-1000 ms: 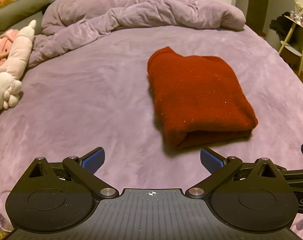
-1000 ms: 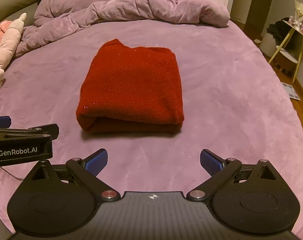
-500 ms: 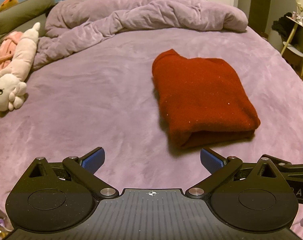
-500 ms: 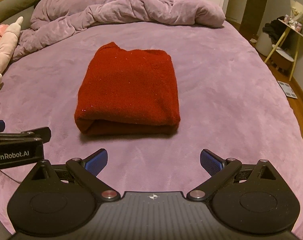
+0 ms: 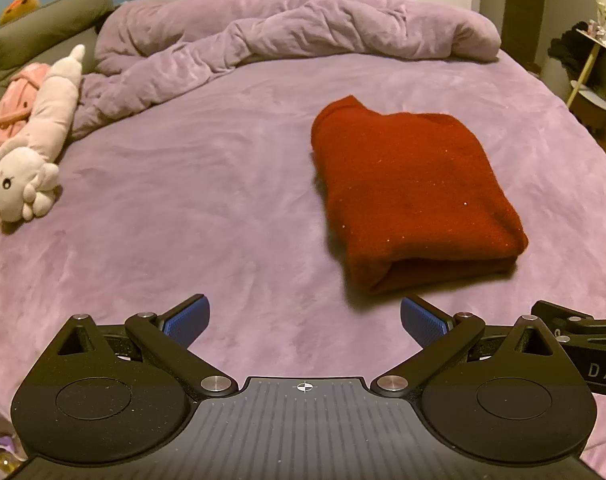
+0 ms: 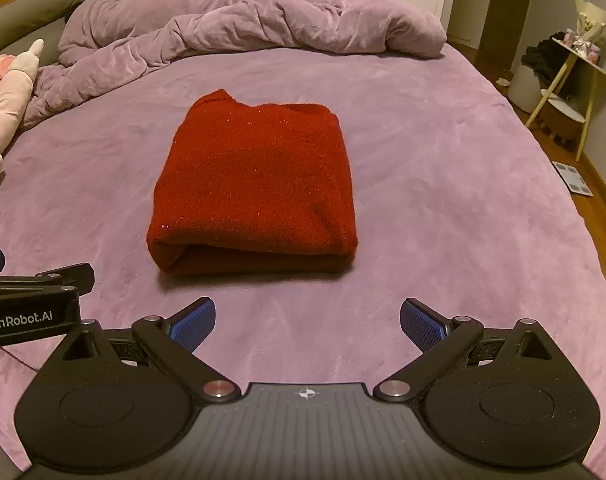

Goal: Fold small clothes

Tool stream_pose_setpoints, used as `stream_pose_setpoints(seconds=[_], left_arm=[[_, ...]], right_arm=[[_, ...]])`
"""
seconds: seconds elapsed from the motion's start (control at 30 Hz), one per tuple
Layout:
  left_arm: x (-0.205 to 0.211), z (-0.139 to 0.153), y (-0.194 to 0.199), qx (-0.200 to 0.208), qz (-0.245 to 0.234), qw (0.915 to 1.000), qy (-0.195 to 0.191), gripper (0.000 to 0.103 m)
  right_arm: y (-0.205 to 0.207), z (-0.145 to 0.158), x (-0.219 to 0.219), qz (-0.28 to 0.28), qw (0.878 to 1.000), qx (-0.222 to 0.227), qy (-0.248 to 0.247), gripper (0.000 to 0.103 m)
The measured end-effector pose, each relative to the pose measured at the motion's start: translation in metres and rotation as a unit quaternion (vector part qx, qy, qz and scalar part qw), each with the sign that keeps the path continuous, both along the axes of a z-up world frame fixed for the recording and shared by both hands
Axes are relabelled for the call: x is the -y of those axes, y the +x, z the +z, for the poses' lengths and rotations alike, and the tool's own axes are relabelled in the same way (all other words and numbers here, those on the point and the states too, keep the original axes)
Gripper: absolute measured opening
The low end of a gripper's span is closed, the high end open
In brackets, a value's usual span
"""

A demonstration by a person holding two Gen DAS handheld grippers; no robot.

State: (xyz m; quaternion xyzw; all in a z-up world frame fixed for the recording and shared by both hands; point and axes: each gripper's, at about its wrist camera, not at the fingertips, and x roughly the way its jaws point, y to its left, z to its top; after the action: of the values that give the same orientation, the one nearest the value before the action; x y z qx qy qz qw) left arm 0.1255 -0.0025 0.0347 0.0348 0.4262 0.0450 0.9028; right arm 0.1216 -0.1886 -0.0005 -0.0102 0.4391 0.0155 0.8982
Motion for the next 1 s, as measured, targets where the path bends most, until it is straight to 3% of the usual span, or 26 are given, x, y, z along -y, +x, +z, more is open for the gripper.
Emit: stream_pose_setpoints(seconds=[1.0], left_arm=[[0.0001, -0.0019, 0.0004, -0.006, -0.002, 1.0, -0.001, 0.103]], right_arm=[[-0.0022, 0.0058, -0.0011, 0.002, 1.0, 0.01, 0.003, 0.099]])
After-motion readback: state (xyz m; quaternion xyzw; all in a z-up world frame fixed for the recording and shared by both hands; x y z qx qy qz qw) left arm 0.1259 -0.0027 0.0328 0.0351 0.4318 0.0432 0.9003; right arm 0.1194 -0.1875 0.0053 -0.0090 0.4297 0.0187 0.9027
